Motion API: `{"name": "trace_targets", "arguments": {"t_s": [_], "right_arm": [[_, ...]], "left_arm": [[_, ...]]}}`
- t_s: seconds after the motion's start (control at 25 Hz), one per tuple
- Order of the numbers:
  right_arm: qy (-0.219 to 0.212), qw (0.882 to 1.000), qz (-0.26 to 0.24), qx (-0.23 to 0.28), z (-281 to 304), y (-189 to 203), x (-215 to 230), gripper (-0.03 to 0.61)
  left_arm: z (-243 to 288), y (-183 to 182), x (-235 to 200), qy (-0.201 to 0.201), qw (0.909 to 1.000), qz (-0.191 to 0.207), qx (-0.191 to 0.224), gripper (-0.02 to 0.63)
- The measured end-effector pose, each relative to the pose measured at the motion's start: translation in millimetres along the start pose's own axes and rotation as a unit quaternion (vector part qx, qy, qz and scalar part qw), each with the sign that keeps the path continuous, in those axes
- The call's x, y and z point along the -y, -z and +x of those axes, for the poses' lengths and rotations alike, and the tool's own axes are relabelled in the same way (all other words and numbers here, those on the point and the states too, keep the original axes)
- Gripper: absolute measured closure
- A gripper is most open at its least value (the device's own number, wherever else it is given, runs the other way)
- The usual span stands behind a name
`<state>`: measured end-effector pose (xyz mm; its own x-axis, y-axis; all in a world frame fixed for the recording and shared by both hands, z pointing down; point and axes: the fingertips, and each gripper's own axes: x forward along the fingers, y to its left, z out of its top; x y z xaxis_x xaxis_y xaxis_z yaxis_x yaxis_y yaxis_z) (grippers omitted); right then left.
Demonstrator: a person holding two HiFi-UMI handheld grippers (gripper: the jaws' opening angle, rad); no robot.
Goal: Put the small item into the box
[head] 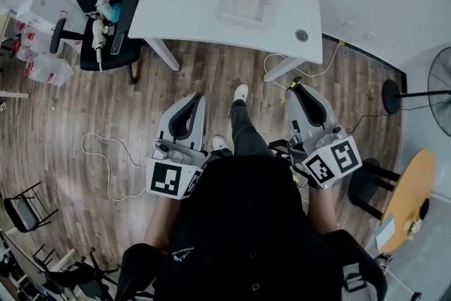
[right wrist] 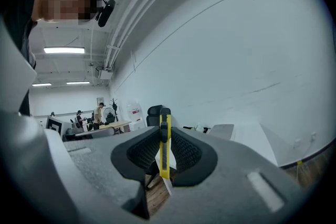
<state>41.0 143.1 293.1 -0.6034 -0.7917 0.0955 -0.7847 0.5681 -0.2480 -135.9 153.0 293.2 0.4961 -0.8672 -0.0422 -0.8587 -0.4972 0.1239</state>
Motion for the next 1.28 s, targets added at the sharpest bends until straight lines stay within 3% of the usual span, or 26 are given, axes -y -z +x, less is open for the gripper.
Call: {"name": "trace_targets", "arguments": {"t_s": [0.32,0.8,1.28], "right_arm": [[-0.029,1.000,-0.004,0.001,74.4,-16.8,29.2,0.509],[-0.068,0.998,0.004,-0.010,186.4,-51.0,116.1,0.509],[-0.112,0.994,0.004,-0.015,276.3,-78.5,185.6,0.509]], "left_arm": [[43.9,0.9,-48.0,-0.030,0.9995,0.005,-0.010,0.609],[165.4,-14.1,-113.0,-0.070,0.9975,0.011,-0.005,0.609],[270.1,-22.5,-140.9,-0.090,0.9956,0.026,0.005,0.609]]}}
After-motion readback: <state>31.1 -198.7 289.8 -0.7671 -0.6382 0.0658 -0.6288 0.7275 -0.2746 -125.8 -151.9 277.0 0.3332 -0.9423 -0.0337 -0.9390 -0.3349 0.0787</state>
